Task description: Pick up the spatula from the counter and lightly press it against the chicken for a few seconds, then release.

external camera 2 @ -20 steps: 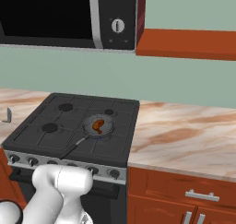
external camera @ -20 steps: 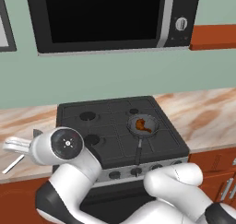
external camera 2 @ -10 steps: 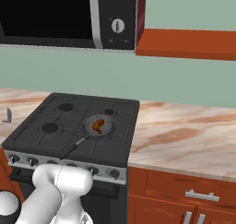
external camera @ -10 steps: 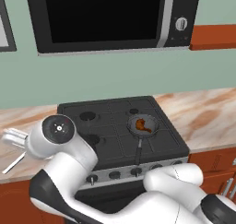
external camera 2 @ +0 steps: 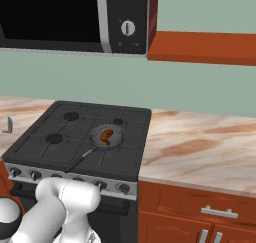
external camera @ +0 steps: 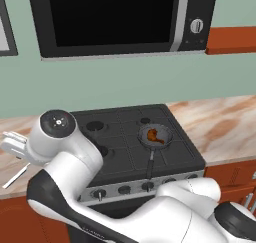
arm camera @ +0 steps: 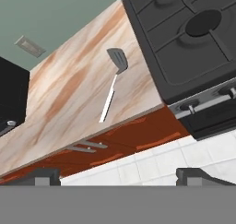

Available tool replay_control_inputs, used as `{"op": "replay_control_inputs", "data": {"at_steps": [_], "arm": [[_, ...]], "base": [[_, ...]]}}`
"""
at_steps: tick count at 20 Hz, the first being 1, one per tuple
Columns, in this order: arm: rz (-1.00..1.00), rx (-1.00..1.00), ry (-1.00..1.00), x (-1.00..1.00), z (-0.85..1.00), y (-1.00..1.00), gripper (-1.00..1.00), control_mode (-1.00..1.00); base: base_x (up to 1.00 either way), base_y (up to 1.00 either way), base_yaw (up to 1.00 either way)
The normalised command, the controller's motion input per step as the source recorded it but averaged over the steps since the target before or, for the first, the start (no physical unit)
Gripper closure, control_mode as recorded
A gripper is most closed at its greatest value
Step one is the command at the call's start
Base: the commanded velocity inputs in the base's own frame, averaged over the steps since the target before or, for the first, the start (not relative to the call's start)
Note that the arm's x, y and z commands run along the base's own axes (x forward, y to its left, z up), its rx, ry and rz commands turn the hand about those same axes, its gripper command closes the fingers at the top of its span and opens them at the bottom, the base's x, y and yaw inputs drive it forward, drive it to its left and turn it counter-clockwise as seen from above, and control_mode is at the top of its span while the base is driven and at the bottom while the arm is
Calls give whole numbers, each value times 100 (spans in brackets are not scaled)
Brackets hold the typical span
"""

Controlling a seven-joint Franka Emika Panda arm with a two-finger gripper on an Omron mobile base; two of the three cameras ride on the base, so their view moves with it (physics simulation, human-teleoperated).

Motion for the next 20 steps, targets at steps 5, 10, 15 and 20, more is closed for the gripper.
{"op": "replay_control_inputs", "data": {"at_steps": [5,10,15,20], "arm": [[-2,-4,0,0,-1,0,-100,-100],[-1,0,0,0,-4,0,-100,-100],[0,0,0,10,-13,0,-100,-100],[0,0,0,10,-11,0,-100,-100]], "base": [[0,0,0],[0,0,0],[0,0,0],[0,0,0]]}}
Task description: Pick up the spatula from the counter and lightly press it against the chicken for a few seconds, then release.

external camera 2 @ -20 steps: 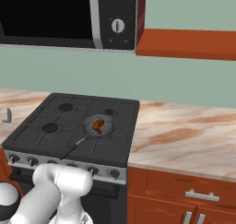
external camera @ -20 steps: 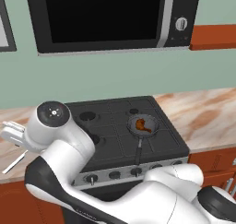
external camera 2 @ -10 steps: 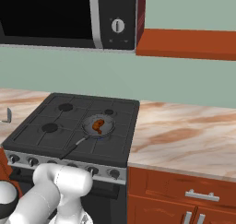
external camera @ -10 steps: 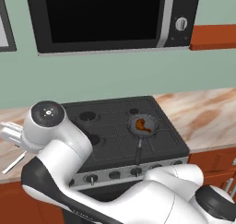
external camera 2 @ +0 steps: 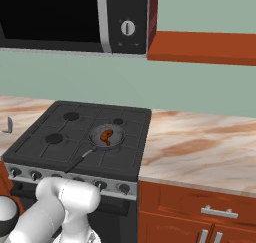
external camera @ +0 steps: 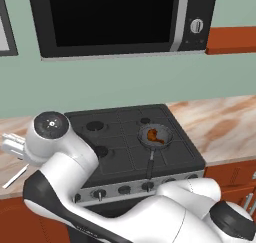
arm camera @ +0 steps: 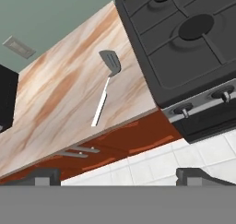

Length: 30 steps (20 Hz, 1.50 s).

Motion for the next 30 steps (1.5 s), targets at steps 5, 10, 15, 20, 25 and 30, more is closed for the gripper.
{"op": "replay_control_inputs", "data": {"at_steps": [5,10,15,20,25,30], "arm": [[-1,0,0,10,0,2,-100,-100],[-3,0,4,11,-1,5,-100,-100],[-7,0,11,16,-15,13,-100,-100],[-6,0,10,20,-16,16,-100,-100],[-4,-2,0,10,0,16,-100,-100],[-2,-2,-2,2,0,12,-100,-100]], "base": [[0,0,0],[0,0,0],[0,0,0],[0,0,0],[0,0,0],[0,0,0]]}}
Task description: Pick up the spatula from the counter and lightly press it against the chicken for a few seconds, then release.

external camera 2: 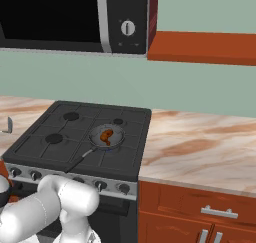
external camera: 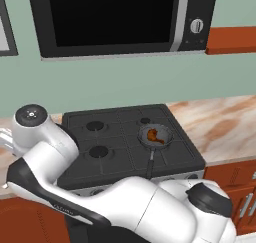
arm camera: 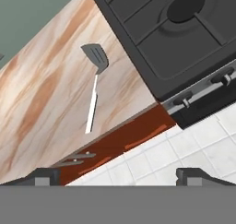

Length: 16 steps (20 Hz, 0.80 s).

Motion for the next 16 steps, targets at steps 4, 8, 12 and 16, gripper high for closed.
{"op": "replay_control_inputs", "data": {"at_steps": [4,8,12,16], "arm": [[0,0,-4,3,-1,10,-100,-100],[0,0,-6,6,-8,2,-100,-100],[0,0,-6,6,-22,0,-100,-100],[0,0,-3,6,-30,0,-100,-100]], "base": [[0,0,0],[0,0,0],[0,0,0],[0,0,0]]}}
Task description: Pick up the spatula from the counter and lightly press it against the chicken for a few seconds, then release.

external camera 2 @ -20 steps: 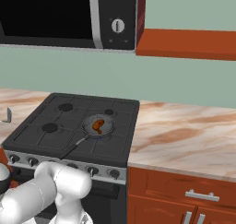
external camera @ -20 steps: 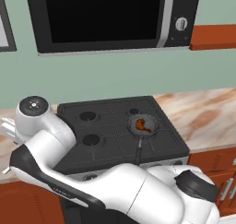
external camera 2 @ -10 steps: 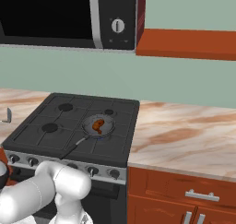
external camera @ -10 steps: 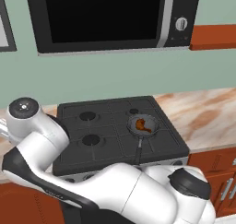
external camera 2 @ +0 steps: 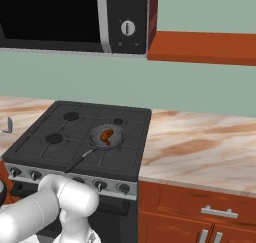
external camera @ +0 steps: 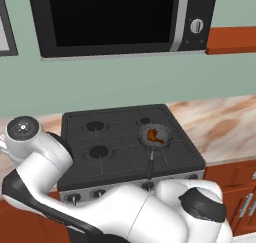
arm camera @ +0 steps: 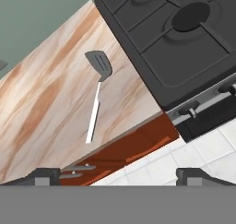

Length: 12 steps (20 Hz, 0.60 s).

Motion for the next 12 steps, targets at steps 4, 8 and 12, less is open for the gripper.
{"op": "replay_control_inputs", "data": {"at_steps": [4,8,12], "arm": [[0,2,0,7,-14,0,-100,-100],[0,8,1,12,0,0,-100,-100],[0,3,1,8,0,0,-100,-100]], "base": [[0,0,0],[0,0,0],[0,0,0]]}}
